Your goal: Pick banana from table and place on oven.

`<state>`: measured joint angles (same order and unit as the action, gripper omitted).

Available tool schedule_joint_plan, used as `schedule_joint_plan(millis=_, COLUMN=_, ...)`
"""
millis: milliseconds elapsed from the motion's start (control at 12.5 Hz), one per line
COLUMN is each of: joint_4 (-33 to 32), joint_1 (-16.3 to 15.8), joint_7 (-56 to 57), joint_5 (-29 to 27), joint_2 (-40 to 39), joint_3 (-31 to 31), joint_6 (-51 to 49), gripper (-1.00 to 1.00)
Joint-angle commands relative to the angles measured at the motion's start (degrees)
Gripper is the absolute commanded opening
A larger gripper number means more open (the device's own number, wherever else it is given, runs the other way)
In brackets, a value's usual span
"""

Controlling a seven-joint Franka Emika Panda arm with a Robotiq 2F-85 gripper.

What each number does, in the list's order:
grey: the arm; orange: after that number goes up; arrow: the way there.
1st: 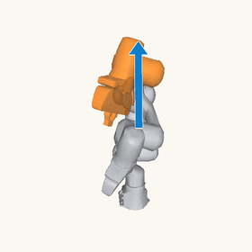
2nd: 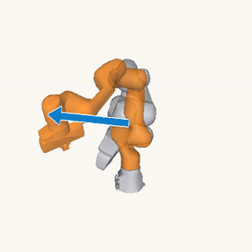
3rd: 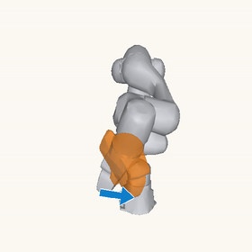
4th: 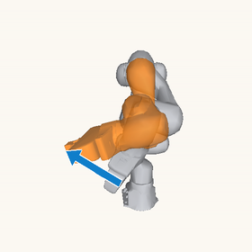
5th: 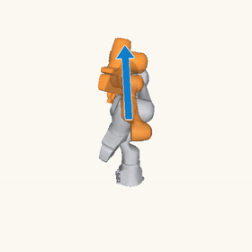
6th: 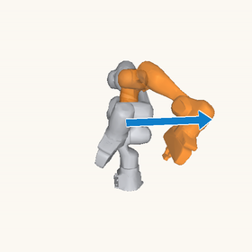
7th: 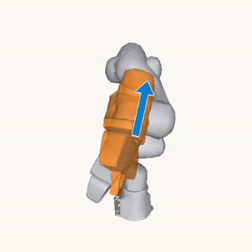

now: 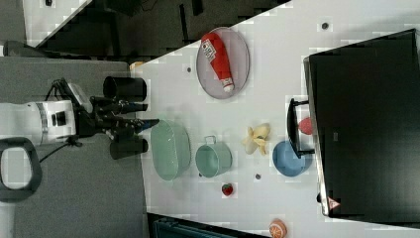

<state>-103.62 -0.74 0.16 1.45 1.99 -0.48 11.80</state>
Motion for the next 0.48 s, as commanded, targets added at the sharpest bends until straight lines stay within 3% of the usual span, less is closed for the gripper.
schedule_joint_plan(millis=80, joint_4=-16.5, joint_1=1.5, joint_7=-3.4, joint_5=0.6, joint_2=26.1, joint_3=-1.0, joint_6=-8.3, gripper=0.58)
schedule_joint_plan(millis=240, joint_4=-16.9, joint_1=1.5, joint_7=-3.4, joint_5=0.6, joint_2=26.1, joint_3=-1.0, joint_6=-8.4, gripper=0.99)
schedule_joint_plan(millis=480, joint_4=-18.0, joint_1=1.5, joint_7=-3.4, joint_5=0.6, joint_2=25.6, joint_3=-1.0, joint_6=-8.0, gripper=1.00)
